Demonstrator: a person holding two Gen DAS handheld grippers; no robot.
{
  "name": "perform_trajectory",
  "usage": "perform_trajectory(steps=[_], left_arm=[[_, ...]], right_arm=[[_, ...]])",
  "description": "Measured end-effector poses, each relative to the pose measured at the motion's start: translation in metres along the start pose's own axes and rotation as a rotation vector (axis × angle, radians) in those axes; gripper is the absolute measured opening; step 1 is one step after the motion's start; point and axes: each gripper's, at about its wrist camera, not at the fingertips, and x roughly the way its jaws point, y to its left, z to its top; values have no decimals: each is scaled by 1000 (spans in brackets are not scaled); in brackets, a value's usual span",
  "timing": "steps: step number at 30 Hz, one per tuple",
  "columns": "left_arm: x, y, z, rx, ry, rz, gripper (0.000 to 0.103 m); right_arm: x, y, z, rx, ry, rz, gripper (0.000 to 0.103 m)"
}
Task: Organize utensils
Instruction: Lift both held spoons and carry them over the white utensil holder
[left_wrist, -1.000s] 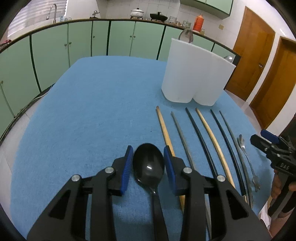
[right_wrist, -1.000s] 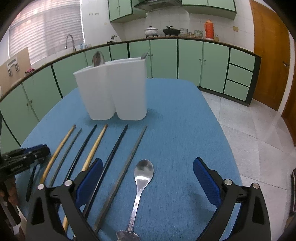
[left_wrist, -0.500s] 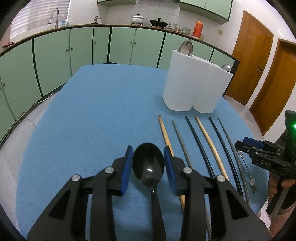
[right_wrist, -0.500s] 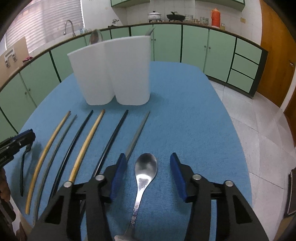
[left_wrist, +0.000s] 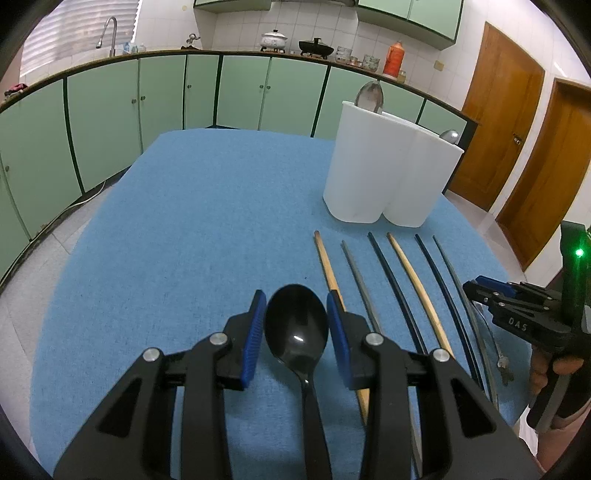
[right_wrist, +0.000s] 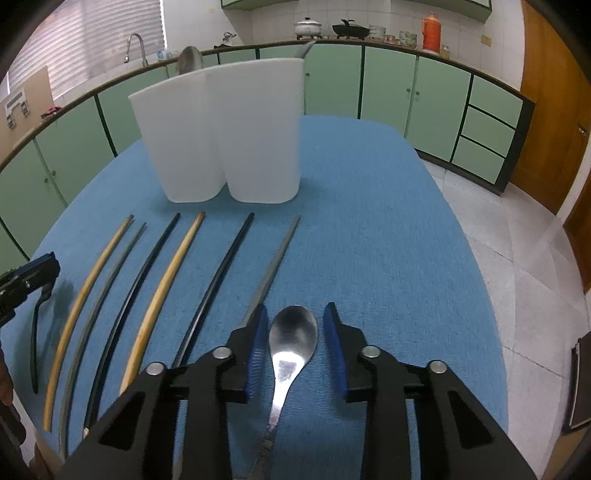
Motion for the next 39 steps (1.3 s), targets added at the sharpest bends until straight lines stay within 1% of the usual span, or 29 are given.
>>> perform_trajectory(steps=[6,10,17,18,25,32,39], left_arm=[[-3,1,-1,-3,-3,-3,33],[-5,2,0,-1,-8,-5,33],[-17,3,6,-9,-44,-10,33],[-19,2,7,-9,-52,-10,33],[-33,-3,14,-3,-104,-21,33],[-43,-6,21,-10,-147,-36,33],[-46,-11,25,-4,-168,-41,33]], right_arm=[[-2,7,-1,-23,-4,-20,26],[-6,7,-1,-28,-21,-16,26],[-41,2,5,-36,-149,0,26],[-49,1,7,-38,-179,9,26],[-73,-3,14,-31,-279,35,26],[-90,-4,21,-35,-355,58,26],[-95,-8,28,-31,-386,65,26]])
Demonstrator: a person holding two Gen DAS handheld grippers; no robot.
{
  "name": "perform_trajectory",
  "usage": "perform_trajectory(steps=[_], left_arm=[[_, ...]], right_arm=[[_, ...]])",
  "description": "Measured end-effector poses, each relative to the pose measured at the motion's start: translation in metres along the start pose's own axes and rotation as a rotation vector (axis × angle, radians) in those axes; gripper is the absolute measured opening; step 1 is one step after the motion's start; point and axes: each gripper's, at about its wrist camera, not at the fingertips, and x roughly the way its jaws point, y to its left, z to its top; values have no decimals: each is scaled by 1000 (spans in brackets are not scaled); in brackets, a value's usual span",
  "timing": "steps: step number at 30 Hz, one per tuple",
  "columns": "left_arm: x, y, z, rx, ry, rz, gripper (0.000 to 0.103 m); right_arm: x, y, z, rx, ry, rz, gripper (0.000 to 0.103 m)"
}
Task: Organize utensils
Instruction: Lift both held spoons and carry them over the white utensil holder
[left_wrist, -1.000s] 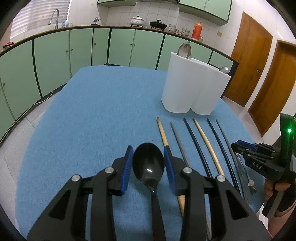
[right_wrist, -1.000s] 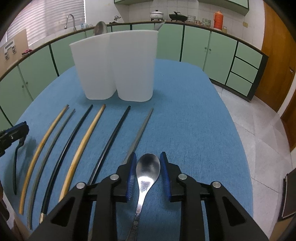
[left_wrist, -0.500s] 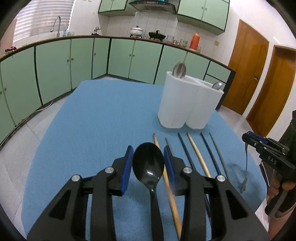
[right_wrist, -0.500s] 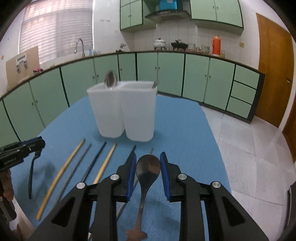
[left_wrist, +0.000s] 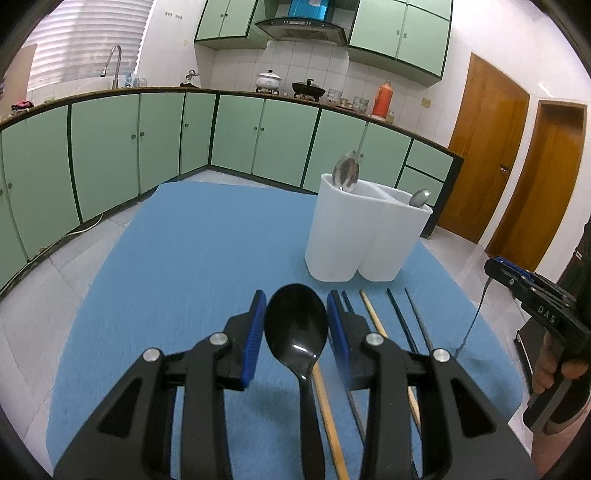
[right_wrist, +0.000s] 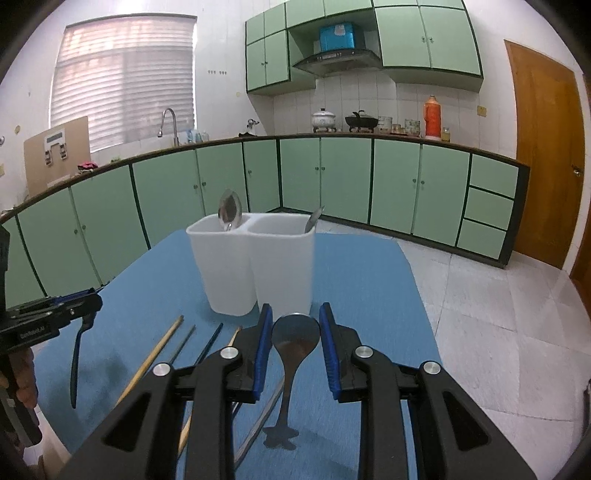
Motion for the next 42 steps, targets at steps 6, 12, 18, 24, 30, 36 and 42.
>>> perform_trajectory(steps=[6,12,18,24,30,36,42], left_arm=[[-4,-3,12,1,-43,-12,33],[-11,-13,40,17,-128,-34,33],[-17,-30,78,45,-249,-65,33],[-9,-51,114,89,-369,-80,33],[20,-62,143,111,-468,-98,33],[62,-70,153,123,-517,-100,33],[109,-64,151,110,-518,-113,33]], right_arm=[[-6,1,14,-10,-40,-4,26],[-12,-1,38,-20,-81,12,26],[-13,4,72,-49,-138,25,26],[-8,11,109,-66,-192,52,26],[6,8,139,-53,-231,62,26],[39,-2,155,-14,-239,54,26],[75,-7,155,-6,-224,39,26]])
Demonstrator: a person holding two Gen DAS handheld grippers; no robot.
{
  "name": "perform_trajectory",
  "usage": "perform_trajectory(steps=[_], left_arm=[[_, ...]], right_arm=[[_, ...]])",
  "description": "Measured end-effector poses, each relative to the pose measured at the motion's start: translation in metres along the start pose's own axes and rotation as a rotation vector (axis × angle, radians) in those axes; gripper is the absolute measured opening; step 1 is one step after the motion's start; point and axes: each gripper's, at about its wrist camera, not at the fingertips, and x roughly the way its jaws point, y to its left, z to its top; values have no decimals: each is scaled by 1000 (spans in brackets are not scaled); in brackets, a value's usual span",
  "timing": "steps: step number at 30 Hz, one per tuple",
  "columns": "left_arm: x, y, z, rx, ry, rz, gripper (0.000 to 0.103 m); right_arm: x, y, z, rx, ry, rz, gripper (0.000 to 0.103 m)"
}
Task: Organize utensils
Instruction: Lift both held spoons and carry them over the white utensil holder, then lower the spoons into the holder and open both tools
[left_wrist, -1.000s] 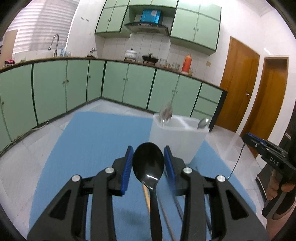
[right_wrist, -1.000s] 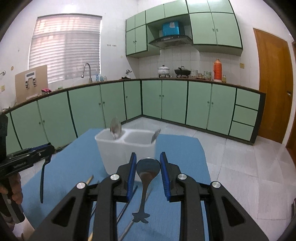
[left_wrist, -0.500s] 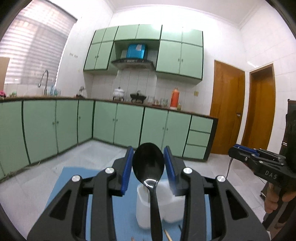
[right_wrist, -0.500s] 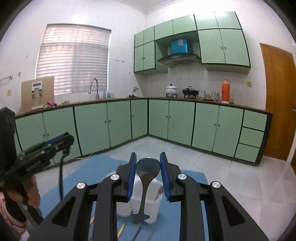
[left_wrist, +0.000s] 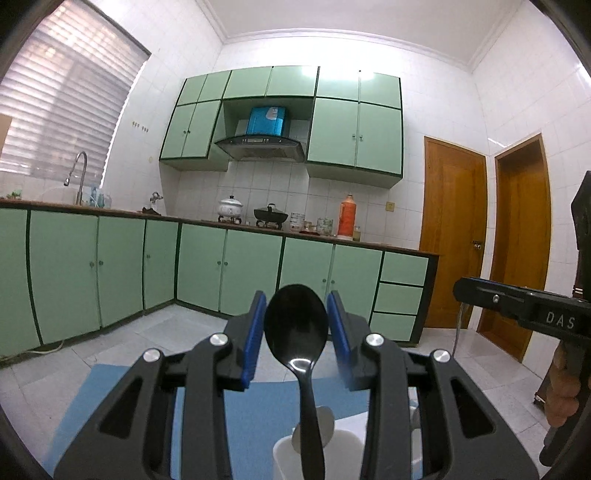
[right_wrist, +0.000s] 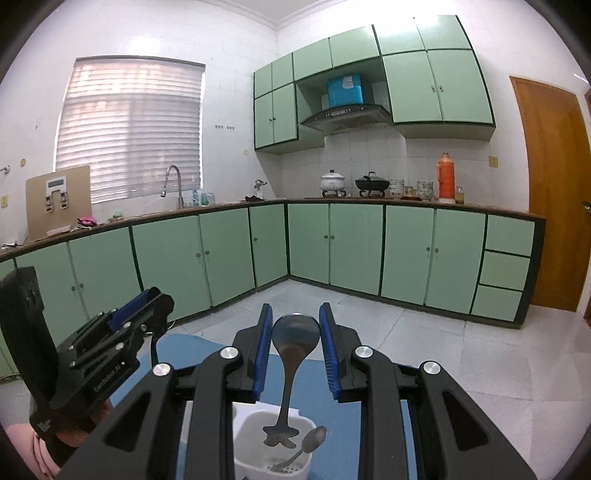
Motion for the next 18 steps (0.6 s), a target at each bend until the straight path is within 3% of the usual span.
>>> perform_trajectory(steps=[18], left_arm=[[8,15,-37,1,91,0,34]], right_arm=[[36,6,-53,0,104,23,26]])
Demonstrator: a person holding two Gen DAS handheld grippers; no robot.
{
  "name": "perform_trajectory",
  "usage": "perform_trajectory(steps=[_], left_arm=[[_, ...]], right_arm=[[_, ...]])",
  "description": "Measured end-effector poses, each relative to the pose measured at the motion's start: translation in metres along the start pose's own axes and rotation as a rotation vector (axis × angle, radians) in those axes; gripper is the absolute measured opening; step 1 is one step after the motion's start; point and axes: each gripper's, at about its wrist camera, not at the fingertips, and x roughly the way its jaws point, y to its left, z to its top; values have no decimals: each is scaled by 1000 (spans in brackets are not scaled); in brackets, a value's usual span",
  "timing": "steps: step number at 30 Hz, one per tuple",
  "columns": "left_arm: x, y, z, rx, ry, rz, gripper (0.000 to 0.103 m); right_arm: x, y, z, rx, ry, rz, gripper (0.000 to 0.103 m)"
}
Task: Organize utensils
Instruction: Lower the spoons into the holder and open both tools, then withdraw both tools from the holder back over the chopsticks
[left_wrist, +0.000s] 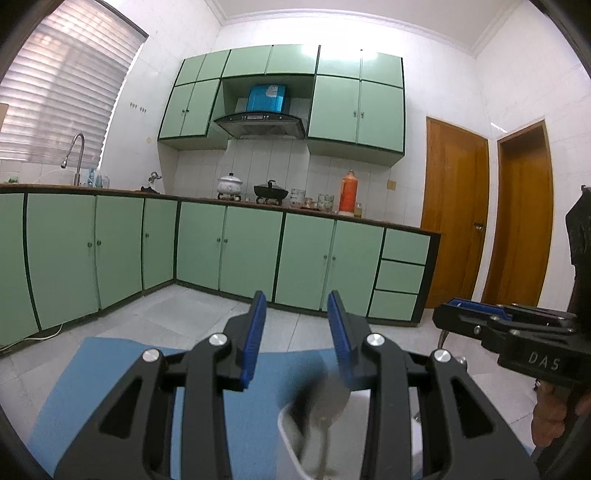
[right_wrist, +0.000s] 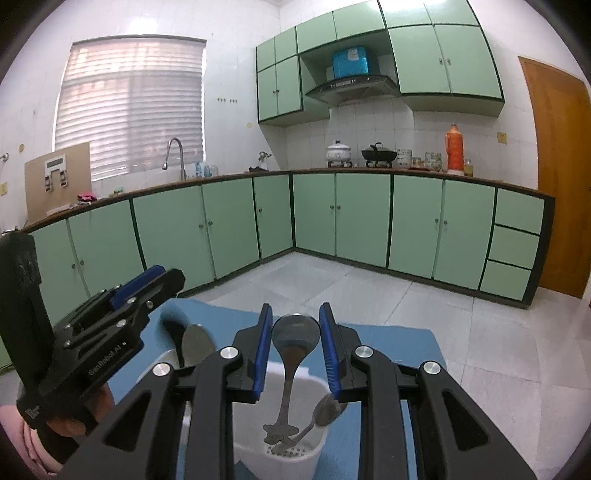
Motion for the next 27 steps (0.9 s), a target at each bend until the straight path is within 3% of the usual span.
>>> perform_trajectory(steps=[9,19,22,27], left_arm=[[-10,6,-4,-6,37,9,42],[-37,11,5,-30,29,23,53],[-50,9,11,-26,26,26,61],[-81,6,14,-31,32,19,81]], right_arm=[[5,8,-15,-16,59,22,27],[-20,3,-10,14,16,11,30],[-35,-1,-8,24,-7,3,37],[-64,-1,-15,35,-40,-20,57]])
